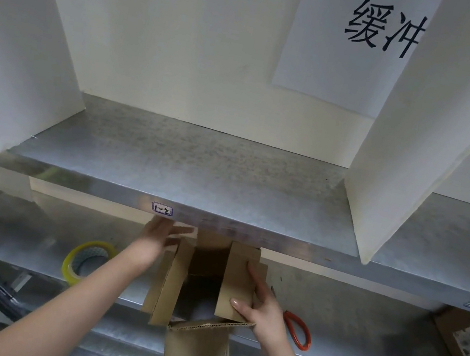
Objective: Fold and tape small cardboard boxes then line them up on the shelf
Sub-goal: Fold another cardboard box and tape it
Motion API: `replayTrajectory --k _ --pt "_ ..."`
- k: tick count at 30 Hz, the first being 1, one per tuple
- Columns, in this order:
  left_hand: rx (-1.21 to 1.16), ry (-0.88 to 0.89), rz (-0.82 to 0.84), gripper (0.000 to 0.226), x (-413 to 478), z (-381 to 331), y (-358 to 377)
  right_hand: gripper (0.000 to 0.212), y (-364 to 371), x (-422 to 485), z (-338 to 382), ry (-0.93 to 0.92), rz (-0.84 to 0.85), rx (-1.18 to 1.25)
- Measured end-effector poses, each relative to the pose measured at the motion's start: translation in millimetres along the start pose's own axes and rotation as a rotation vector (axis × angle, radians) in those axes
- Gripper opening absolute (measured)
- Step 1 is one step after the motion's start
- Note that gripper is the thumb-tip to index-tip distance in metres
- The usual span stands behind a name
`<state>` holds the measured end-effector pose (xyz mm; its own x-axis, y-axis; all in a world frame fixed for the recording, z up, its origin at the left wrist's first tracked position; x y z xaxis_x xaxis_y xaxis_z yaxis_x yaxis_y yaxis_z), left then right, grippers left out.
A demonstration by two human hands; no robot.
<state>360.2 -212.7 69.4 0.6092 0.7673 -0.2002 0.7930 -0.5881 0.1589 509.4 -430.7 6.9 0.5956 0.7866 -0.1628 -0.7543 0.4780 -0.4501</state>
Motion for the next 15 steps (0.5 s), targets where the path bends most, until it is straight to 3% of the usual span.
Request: replayTrajectory --k 2,4,7,10,15 --pt "-0.126 -0.005 0.012 0.02 -6 10 -20 0.07 -5 0 -4 0.02 0.003 -0.026" --pt "0.01 -0.004 0.202 0.025 -17 24 -30 0.072 -10 1 -5 0.038 -0.016 -0.074" --pt "0.336 -0.101 0.475 0.054 -35 47 -20 0.075 -15 4 -6 0.032 -0.006 -0.095" --pt "0.531 0.007 0.493 0.062 -39 46 -4 0.076 -18 4 -7 0.013 0.034 -0.089" --pt "0.756 0.148 0.557 0.097 -40 45 8 0.074 -22 2 -7 -0.008 0.06 -0.064"
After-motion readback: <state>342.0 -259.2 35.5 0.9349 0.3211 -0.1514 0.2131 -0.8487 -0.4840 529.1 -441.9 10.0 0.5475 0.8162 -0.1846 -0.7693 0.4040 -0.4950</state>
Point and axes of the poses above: each hand's wrist, its own x-axis towards the middle knuckle, its own y-axis out of the palm, z = x × y, the point moved 6 cm from there along x, towards the middle knuckle, and after that the axes turned 12 degrees about -x, right-handed, at the moved point
